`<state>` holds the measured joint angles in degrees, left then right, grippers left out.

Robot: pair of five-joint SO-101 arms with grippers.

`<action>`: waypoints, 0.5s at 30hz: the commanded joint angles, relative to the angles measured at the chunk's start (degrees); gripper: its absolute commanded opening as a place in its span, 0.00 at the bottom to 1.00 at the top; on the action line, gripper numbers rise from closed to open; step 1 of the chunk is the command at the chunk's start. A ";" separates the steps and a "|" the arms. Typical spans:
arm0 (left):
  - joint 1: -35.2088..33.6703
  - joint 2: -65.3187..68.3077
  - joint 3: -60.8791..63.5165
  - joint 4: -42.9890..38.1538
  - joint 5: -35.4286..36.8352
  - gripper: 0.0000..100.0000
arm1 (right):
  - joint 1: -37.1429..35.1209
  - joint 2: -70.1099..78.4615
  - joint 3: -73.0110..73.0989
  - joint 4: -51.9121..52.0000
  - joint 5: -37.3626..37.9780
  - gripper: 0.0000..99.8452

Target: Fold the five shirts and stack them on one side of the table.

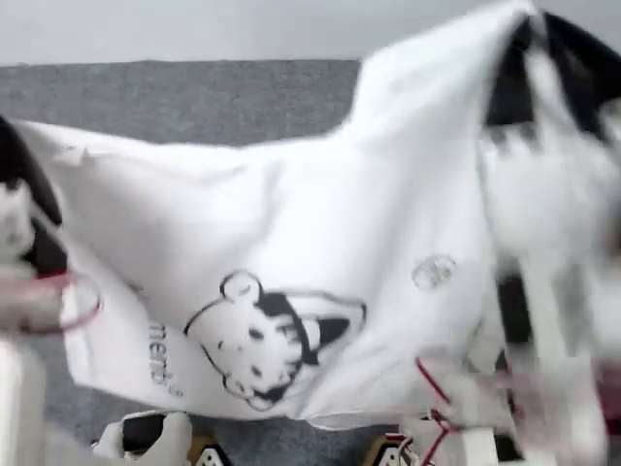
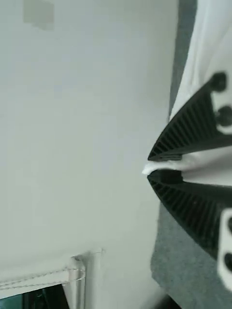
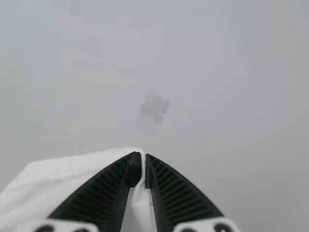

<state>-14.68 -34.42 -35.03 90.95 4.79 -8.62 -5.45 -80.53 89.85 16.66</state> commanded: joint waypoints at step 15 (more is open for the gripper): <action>-4.31 25.14 44.18 -50.11 0.35 0.01 | -0.22 32.57 18.29 -25.80 0.00 0.01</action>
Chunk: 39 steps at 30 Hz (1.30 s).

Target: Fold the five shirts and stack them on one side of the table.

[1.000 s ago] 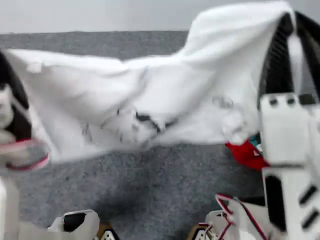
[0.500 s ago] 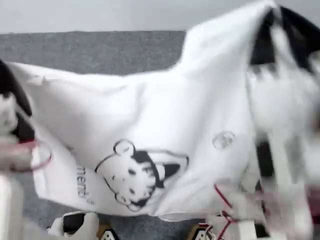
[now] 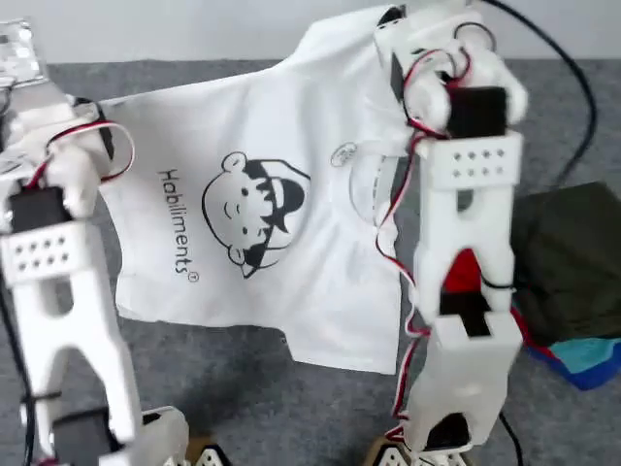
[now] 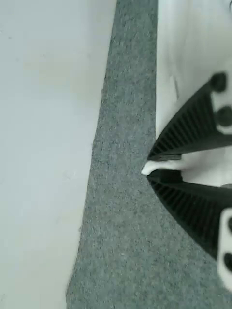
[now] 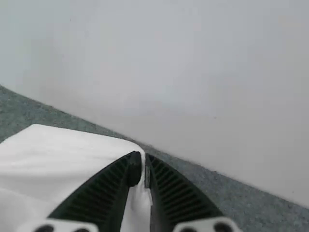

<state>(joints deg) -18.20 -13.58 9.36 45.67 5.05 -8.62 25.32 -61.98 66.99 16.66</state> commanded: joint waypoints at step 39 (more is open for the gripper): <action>-1.67 11.69 -1.71 31.82 -25.49 0.01 | 0.84 -51.30 87.56 11.56 6.59 0.01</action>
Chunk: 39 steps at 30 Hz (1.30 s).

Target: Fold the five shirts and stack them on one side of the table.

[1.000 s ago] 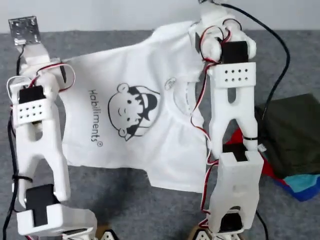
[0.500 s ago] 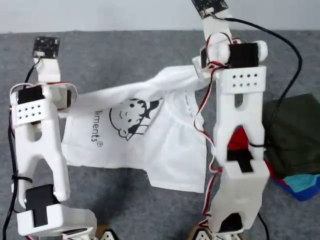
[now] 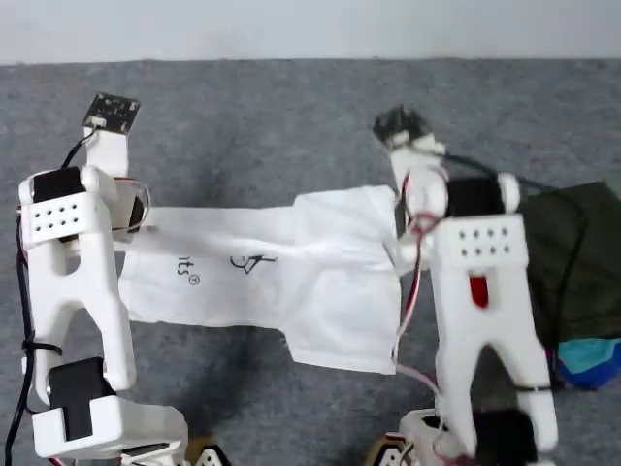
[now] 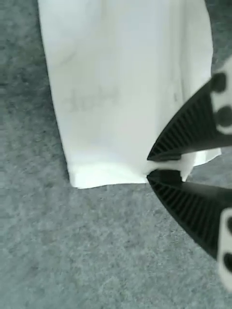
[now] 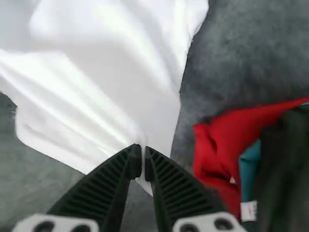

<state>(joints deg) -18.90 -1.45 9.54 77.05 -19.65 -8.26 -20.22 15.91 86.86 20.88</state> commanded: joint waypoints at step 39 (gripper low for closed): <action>-2.81 -0.35 6.46 5.54 -1.76 0.11 | -10.24 -14.29 24.09 -0.75 8.53 0.21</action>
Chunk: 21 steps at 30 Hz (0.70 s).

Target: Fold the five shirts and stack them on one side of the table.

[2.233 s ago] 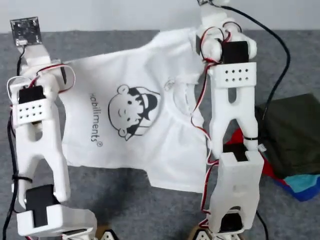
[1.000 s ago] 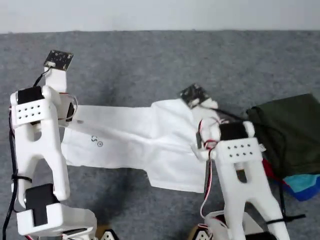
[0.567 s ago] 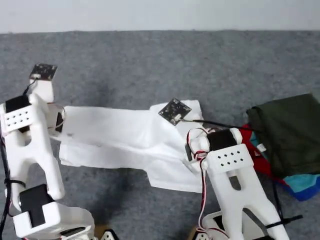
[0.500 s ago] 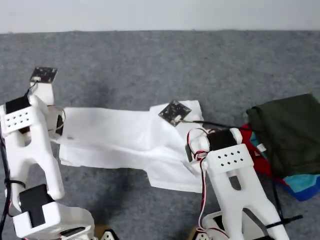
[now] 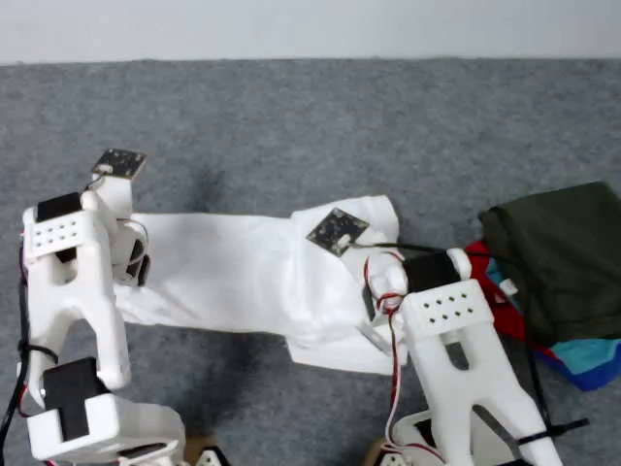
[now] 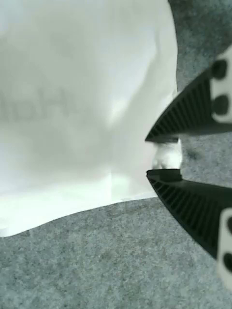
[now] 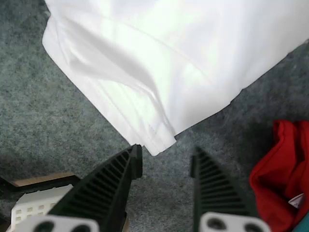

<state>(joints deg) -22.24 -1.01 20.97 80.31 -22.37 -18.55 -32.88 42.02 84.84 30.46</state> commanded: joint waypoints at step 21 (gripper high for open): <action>7.47 20.04 -25.71 -9.93 14.24 0.11 | 9.27 41.63 -38.77 -28.70 -8.62 0.21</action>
<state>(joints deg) -15.38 17.19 -2.59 73.80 -9.10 -9.85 1.58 11.52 57.93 22.64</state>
